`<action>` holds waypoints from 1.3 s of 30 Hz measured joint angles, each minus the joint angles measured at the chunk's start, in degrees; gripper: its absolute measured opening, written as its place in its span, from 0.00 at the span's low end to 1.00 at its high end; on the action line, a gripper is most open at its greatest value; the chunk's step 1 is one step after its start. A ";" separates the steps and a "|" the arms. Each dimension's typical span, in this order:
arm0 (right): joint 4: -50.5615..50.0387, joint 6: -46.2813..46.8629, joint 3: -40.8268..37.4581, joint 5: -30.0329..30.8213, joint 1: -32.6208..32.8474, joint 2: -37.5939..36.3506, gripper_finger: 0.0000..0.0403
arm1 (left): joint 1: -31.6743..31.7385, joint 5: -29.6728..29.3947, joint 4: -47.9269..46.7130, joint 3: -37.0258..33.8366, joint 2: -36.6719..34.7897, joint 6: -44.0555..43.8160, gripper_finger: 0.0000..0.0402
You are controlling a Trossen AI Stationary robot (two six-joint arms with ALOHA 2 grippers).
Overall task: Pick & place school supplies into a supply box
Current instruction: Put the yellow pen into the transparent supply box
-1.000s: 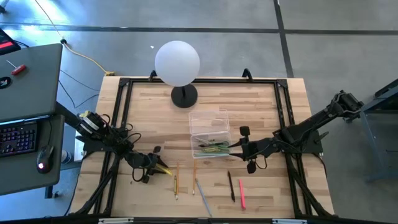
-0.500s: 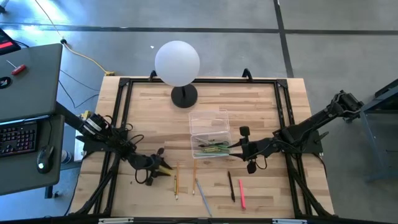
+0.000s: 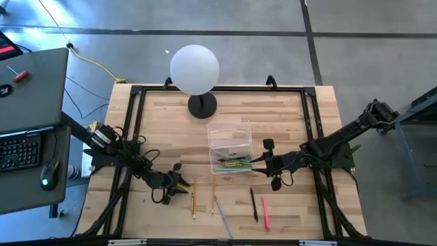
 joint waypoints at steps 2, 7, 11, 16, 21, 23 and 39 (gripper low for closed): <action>0.28 0.00 0.00 0.00 0.00 0.00 0.27 | 0.00 -0.01 0.04 0.00 0.00 -0.01 0.43; 0.73 0.00 0.00 0.01 0.00 0.00 0.27 | 0.00 -0.01 0.17 0.00 0.00 -0.01 0.43; 1.13 -0.88 0.00 0.01 0.00 0.00 0.27 | 0.00 -0.03 0.17 0.00 0.00 -0.01 0.43; 1.18 -0.92 0.00 0.02 0.00 0.00 0.27 | 0.00 -0.19 0.17 0.00 0.00 -0.01 0.43; 1.52 -0.92 0.00 0.02 0.00 0.00 0.27 | 0.00 -0.25 0.10 0.22 0.00 -0.04 0.43; 1.56 -0.92 0.00 0.02 0.00 0.00 0.27 | 0.02 0.02 0.16 0.69 0.00 -0.05 0.43; 1.56 -0.48 0.00 0.02 0.00 0.00 0.27 | -0.02 0.26 -10.90 4.29 -0.34 1.21 0.43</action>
